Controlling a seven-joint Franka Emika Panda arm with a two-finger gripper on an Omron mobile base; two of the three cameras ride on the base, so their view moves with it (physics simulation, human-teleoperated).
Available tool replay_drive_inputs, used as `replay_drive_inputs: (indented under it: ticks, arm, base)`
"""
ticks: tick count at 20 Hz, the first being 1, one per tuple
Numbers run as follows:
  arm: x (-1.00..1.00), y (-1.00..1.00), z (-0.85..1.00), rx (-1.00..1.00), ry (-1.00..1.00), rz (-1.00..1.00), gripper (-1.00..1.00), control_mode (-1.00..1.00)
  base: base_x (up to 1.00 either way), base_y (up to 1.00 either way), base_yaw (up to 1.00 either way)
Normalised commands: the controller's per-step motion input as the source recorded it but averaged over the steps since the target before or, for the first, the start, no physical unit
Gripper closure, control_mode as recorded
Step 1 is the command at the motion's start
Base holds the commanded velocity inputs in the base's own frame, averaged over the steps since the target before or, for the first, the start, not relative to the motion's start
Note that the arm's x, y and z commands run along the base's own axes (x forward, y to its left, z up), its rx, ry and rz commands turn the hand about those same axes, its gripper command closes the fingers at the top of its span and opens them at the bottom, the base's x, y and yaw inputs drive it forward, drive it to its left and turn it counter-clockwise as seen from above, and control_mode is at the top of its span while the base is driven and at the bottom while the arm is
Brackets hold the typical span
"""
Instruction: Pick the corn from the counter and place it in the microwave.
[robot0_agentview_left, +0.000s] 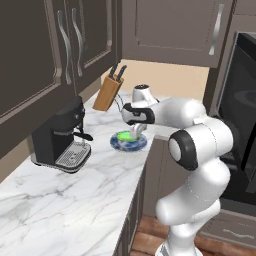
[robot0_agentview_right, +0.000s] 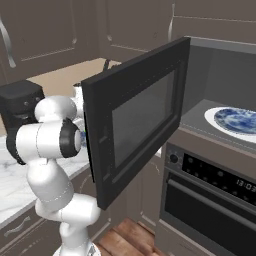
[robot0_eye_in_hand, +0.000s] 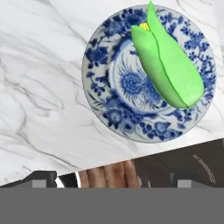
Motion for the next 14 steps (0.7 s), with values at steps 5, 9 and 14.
replay_drive_inputs:
  ticks: [5, 9, 14]
  arm:
    - [0.29, 0.09, -0.23, -0.02, 0.00, 0.11, -1.00, -1.00]
    - [0.45, 0.05, -0.19, 0.00, 0.00, 0.09, -1.00, -1.00]
    - [0.40, 0.01, -0.23, 0.00, 0.00, 0.09, -1.00, -1.00]
  base:
    - [0.00, 0.00, 0.00]
    - [0.00, 0.00, 0.00]
    - [0.00, 0.00, 0.00]
